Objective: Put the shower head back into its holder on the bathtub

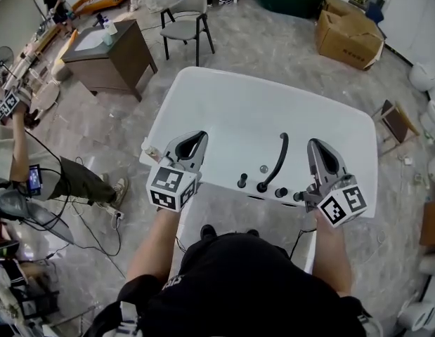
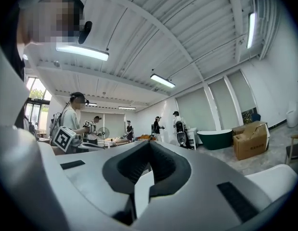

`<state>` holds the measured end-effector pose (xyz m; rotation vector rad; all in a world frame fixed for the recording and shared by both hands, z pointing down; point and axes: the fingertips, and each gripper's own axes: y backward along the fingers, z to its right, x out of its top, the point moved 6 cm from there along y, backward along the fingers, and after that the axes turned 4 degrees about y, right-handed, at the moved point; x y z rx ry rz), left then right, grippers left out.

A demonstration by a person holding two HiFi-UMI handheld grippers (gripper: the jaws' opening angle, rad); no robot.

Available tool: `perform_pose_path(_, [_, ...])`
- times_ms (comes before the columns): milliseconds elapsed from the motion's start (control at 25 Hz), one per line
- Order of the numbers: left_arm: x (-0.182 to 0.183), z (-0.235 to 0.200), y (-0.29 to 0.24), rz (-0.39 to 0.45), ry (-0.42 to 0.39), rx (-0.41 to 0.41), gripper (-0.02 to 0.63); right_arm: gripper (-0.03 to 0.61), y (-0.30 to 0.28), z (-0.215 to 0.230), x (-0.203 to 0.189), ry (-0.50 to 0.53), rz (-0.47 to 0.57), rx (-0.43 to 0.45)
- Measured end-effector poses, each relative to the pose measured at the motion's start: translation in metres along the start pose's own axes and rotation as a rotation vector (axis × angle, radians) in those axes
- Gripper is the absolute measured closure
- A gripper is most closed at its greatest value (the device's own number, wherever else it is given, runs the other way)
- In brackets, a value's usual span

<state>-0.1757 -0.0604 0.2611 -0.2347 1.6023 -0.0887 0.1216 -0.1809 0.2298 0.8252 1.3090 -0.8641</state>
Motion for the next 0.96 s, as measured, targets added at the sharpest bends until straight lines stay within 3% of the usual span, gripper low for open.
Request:
perform_pose_path(200, [0.023,-0.008,0.010,0.086,0.047,-0.032,0.569,0.568,-0.007,-0.012,0.013,0.017,0.016,-0.016])
perform_pose_path(280, [0.023,-0.011,0.009,0.084,0.069,-0.034,0.394,0.568,-0.009,-0.015,0.011,0.009,0.016,-0.011])
perform_pose_path(400, [0.018,-0.010,0.007,0.060,0.068,-0.041,0.346,0.568,-0.010,-0.019,0.004,-0.010,0.010,-0.001])
perform_pose_path(960, [0.017,0.006,0.021,0.043,0.033,-0.017,0.313,0.568,0.001,-0.032,0.005,-0.028,0.014,0.026])
